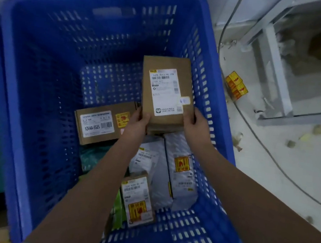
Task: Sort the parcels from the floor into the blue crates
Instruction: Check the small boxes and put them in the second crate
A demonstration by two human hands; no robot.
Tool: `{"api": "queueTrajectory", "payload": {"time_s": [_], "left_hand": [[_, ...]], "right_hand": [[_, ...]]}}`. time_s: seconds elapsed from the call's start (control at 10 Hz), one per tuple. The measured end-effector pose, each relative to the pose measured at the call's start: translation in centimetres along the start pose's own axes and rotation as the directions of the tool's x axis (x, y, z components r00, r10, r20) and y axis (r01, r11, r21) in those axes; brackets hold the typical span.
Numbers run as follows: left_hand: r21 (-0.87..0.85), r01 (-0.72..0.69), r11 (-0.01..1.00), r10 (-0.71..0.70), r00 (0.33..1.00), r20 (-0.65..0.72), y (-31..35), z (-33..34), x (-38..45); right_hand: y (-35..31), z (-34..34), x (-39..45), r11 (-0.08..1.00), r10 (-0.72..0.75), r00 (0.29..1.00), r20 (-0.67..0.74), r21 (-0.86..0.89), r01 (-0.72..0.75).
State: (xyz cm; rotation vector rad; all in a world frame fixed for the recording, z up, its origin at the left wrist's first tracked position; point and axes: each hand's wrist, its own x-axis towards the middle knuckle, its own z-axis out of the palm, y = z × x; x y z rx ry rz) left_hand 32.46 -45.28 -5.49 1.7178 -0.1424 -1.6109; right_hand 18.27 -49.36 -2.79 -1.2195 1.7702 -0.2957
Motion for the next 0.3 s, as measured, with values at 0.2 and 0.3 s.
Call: {"api": "queueTrajectory", "payload": {"time_s": [0.2,0.3], "left_hand": [[0.085,-0.004,0.996,0.004,1.0,0.002,-4.8,1.1,-0.3],[0.049,0.007,0.999,-0.006,1.0,-0.028,-5.4,1.0,-0.8]], "right_hand": [[1.7,0.8,-1.0,0.866,0.087,0.987,-0.138,-0.48,-0.144],[1.9,0.5,-1.4,0.905,0.164,0.98,-0.114,-0.378,-0.195]]}}
